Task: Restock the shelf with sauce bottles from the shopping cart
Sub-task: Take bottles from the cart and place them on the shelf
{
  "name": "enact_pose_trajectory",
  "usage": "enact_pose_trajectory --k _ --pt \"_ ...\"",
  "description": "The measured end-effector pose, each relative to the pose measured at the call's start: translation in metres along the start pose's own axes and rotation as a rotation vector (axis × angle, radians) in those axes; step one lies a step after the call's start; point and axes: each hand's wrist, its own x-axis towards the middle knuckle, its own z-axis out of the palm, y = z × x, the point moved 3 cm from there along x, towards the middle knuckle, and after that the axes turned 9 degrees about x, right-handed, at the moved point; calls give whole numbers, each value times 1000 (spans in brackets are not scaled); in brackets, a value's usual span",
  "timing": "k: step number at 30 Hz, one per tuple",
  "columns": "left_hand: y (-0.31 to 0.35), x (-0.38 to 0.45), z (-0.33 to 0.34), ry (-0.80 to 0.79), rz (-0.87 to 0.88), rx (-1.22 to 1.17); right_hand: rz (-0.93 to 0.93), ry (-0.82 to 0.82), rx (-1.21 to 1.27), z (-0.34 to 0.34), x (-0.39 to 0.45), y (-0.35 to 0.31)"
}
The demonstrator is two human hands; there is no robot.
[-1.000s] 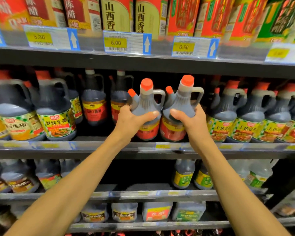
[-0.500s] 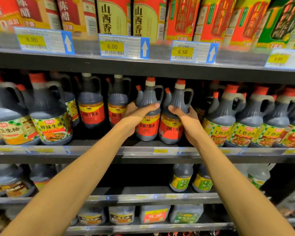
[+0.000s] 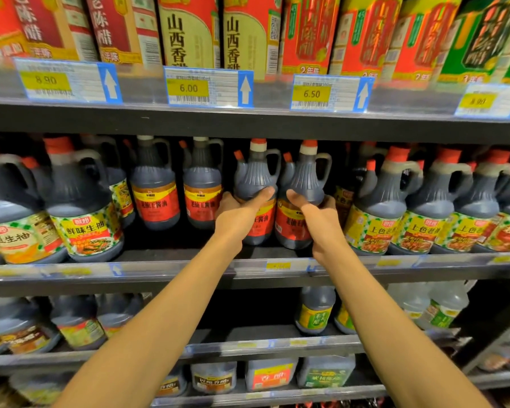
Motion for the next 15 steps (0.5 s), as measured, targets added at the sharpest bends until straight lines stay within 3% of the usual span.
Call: enact_pose_trajectory --k 8,15 --pt "11 16 7 89 4 130 -42 43 -51 8 15 -1" --pt "10 24 13 125 36 95 5 62 -81 10 30 -1"
